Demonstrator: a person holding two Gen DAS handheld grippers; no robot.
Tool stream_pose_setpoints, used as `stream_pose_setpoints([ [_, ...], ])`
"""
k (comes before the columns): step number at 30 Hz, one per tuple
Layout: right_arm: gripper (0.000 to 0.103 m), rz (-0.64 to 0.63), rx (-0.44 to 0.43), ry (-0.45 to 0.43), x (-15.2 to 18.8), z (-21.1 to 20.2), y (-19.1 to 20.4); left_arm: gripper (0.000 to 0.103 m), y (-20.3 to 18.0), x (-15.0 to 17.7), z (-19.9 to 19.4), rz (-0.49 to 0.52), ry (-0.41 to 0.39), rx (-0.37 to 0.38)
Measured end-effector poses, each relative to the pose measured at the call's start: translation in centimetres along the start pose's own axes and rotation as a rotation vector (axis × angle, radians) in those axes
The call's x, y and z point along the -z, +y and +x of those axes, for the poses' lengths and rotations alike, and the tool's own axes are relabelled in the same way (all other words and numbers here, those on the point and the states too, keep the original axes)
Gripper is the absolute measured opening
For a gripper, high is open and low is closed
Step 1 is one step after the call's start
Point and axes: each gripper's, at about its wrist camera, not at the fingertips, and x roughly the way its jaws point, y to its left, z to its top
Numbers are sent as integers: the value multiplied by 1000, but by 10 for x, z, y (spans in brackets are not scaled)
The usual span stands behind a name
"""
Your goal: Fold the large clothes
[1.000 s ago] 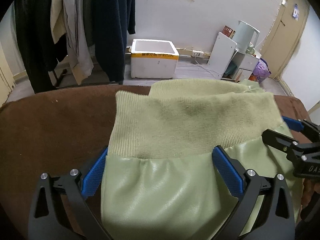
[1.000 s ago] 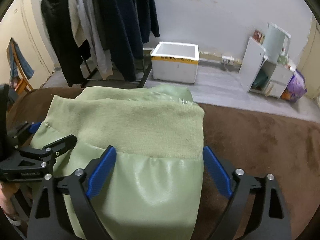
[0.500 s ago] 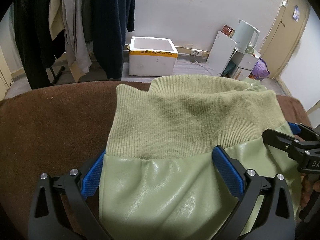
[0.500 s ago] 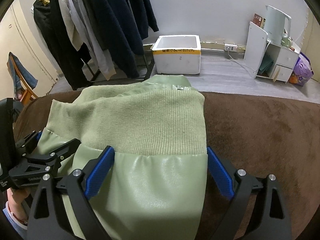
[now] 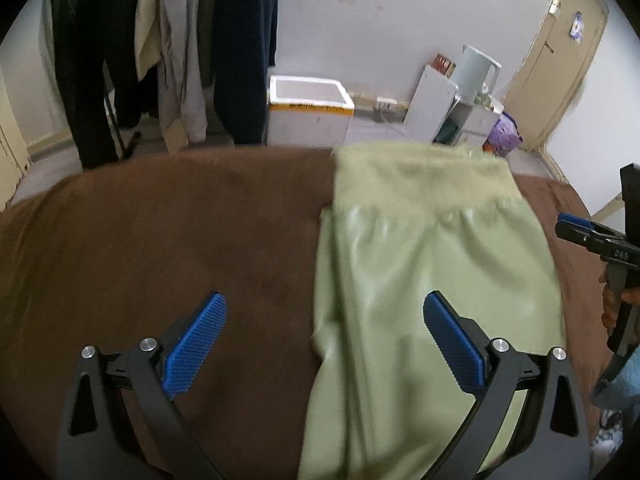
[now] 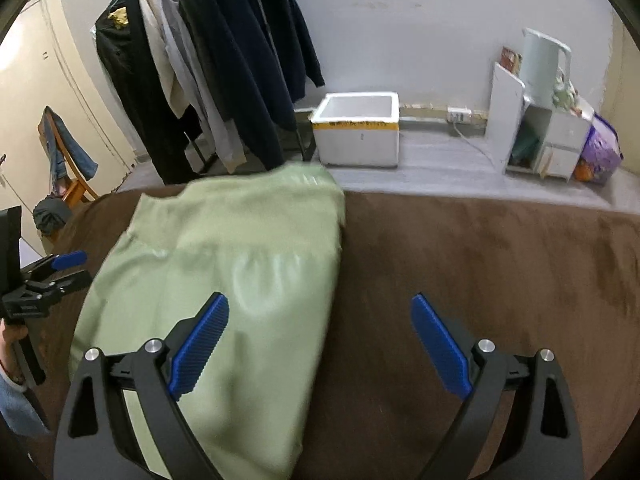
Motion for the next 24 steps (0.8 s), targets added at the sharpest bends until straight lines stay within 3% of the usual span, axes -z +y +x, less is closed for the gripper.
stream_pose_setpoints([
  [8,91,63,-84,55,50,-2,-10,97,16,34,-7,-21,47,81],
  [15,91,187,-307,80,70,0,-18,97,22,51,2,-88,86,194],
  [18,91,234,-415,82,72,2,-19,97,16,58,14,-62,125,231],
  [20,91,253,-461,99,71,8,-18,97,14,60,22,-58,139,242],
  [24,91,275,-480,131,74,23,-19,97,24,57,35,-142,127,342],
])
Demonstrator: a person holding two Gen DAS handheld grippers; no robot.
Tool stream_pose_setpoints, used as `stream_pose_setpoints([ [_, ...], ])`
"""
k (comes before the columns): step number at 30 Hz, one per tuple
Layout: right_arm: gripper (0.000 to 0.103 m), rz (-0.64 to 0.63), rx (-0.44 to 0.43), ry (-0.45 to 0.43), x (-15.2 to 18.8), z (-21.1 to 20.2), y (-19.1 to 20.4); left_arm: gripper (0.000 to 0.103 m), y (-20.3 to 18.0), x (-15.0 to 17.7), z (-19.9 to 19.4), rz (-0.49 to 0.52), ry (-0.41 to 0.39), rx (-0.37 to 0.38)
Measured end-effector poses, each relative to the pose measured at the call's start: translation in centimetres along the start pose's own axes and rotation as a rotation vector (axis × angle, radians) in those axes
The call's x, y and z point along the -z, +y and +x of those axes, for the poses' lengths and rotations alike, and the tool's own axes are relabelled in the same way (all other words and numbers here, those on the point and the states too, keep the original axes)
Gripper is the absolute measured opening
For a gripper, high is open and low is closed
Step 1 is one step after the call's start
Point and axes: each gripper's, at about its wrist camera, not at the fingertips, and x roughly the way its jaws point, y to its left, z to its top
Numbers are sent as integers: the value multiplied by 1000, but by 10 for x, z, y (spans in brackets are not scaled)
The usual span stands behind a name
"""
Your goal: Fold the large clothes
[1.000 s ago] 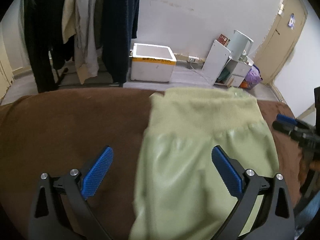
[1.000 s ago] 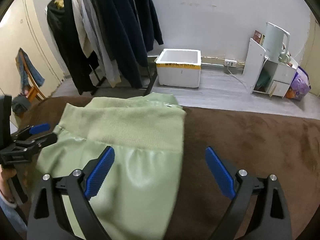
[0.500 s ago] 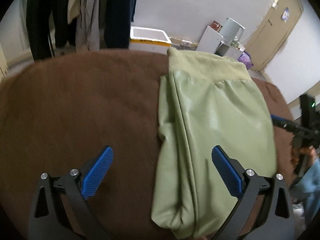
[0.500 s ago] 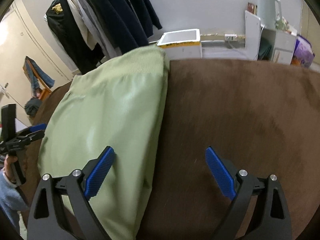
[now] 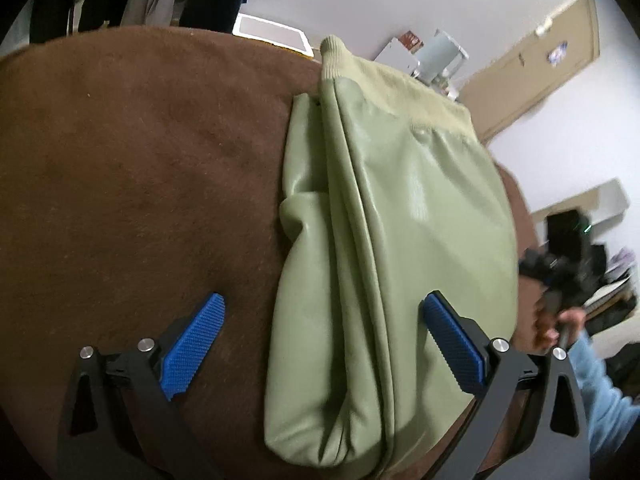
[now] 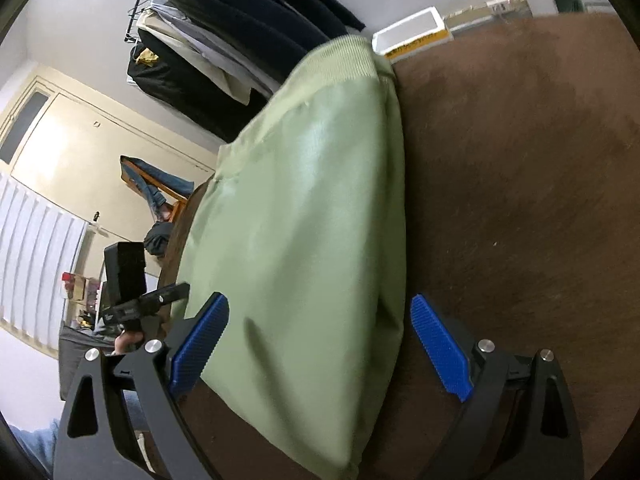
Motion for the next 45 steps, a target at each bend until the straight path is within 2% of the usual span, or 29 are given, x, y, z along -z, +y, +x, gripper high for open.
stream_pose_setpoints([
  [3,91,39,-31,13,4,10,-10,97,3,-3,9,-12,0,59],
  [8,91,73,-100,-23,-1,15,-17,96,-1,-10,22,15,18,118],
  [14,92,51,-104,-5,-9,20,-14,97,-4,-22,37,32,43,185],
  [20,93,32,-103,0,-15,26,-12,97,-4,-35,44,43,105,253],
  [26,91,32,-64,13,-12,25,-12,96,-12,-38,51,79,167,259],
  [27,84,25,-39,15,-10,24,-12,96,-12,-35,50,81,170,257],
  [28,73,13,-7,16,-8,21,-10,96,-14,-34,49,86,174,247],
  [30,59,3,5,11,-7,16,-9,94,-20,-34,49,109,171,217],
  [31,50,-1,2,7,-6,15,-8,83,-26,-33,48,145,150,183],
  [32,46,-16,14,-1,-5,13,-4,71,-32,-32,45,188,122,166],
  [33,42,-32,31,-8,-4,12,0,67,-37,-30,43,214,104,145],
  [35,38,-50,51,-21,-3,8,5,50,-43,-28,37,220,74,136],
  [41,26,-91,57,-58,4,-3,20,35,-50,-27,31,234,51,92],
  [45,23,-119,49,-75,6,-11,31,31,-56,-28,25,254,36,70],
])
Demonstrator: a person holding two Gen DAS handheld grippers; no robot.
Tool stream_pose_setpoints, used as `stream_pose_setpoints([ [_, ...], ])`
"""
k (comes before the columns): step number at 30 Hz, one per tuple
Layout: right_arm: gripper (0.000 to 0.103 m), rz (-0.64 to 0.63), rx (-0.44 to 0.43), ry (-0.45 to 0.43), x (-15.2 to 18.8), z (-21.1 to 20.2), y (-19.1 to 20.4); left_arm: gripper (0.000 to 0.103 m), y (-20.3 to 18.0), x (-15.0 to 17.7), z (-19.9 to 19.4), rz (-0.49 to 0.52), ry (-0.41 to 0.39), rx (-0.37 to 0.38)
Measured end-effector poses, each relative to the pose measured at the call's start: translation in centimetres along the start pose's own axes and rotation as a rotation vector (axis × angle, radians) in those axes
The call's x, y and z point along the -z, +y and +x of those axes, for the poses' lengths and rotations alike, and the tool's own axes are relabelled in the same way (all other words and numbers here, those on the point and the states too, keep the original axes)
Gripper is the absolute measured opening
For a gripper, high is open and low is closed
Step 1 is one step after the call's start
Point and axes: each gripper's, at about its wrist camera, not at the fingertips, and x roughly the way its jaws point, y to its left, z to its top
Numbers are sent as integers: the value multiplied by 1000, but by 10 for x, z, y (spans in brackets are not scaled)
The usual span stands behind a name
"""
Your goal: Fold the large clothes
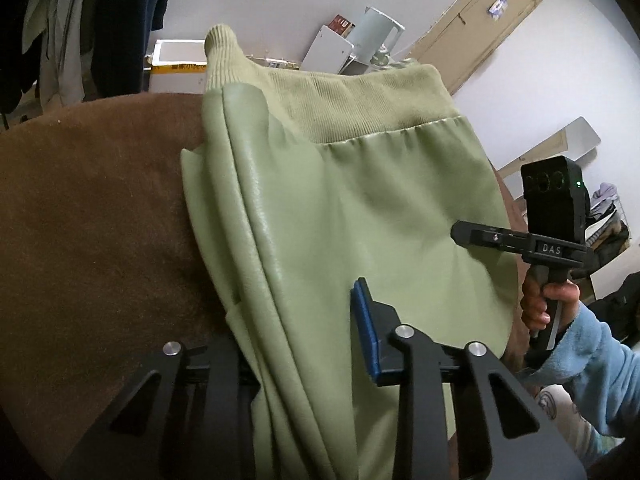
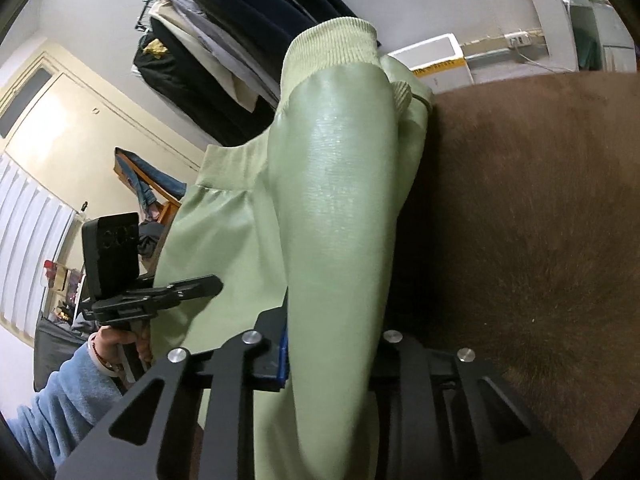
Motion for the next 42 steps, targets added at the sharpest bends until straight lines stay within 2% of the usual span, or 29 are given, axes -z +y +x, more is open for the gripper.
stream_pose_setpoints([
  [6,22,-32,-32,-37,3,-19,18,27,-15,1,-17,35,-33,-47],
  [16,22,-82,-106,-118,11,-80,59,27,-70,9,-88,83,-112,-101],
  [22,21,-101,-93,-94,23,-97,75,27,-89,26,-101,46,-109,-156],
  [26,21,-126,-83,-71,28,-101,81,27,-87,39,-106,22,-114,-154],
  [34,21,-160,-114,-47,19,-90,91,27,-76,51,-138,-1,-143,-197],
  [39,21,-202,-188,-18,14,-58,131,27,-59,67,-184,-24,-174,-264],
  [42,21,-237,-230,15,11,-29,161,27,-38,83,-218,-59,-185,-330],
])
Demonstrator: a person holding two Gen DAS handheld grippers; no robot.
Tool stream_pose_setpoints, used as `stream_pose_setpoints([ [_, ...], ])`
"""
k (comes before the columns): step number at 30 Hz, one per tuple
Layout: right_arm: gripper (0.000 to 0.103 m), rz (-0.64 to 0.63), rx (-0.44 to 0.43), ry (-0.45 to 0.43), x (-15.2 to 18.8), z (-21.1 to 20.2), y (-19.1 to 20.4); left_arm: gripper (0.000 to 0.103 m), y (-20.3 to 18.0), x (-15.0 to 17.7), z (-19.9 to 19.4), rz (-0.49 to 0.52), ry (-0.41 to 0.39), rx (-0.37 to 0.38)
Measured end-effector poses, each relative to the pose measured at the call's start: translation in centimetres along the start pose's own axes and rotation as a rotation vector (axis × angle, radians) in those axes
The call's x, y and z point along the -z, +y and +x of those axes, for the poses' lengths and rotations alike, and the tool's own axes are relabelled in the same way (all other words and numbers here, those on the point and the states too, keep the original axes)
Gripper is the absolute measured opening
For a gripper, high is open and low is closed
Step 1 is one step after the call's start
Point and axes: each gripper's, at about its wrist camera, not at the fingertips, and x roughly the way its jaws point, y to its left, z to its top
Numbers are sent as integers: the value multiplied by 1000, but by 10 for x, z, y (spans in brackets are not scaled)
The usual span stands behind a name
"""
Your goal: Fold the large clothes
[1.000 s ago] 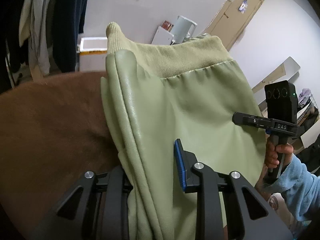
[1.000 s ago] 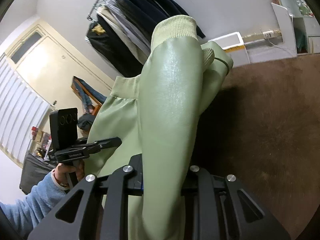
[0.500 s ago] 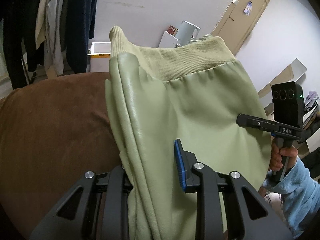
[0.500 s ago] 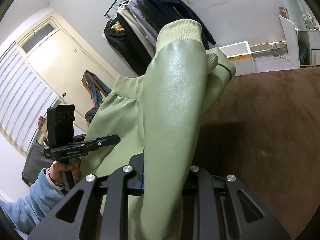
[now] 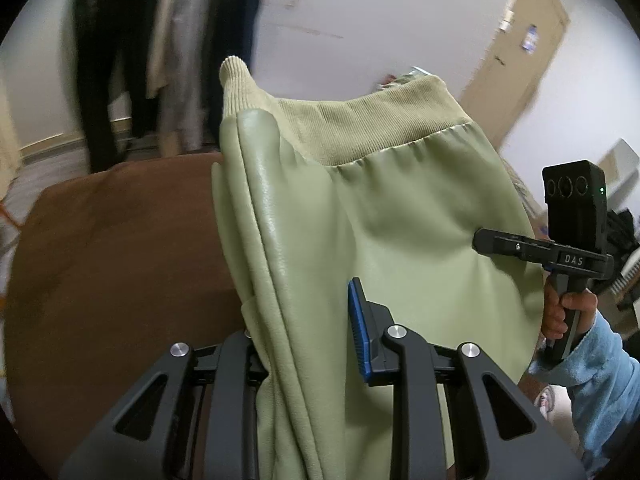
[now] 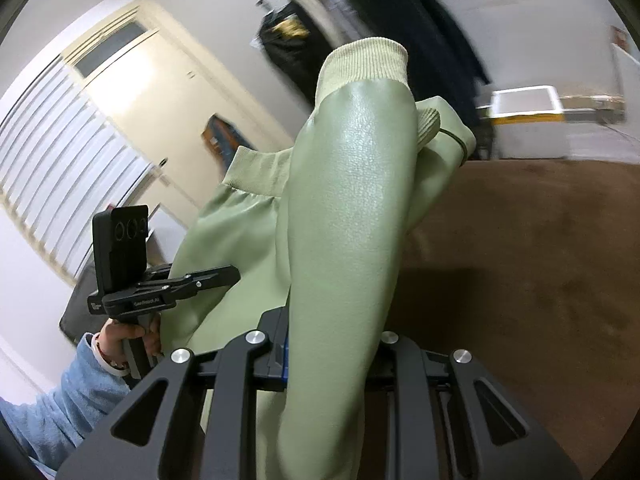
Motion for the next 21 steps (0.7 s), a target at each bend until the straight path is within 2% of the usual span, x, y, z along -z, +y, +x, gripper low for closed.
stream_pose_setpoints([
  [6,21,-63,-109,71,-8,78,52,27,57,35,-55,-68,-29,-106],
  [13,21,-103,-207,184,2,180,112,27,136,95,-108,-192,-48,-221],
  [17,21,-116,-240,244,15,232,136,27,178,131,-120,-276,-57,-265],
  [21,22,-119,-227,307,32,279,147,27,205,155,-106,-319,-34,-308],
])
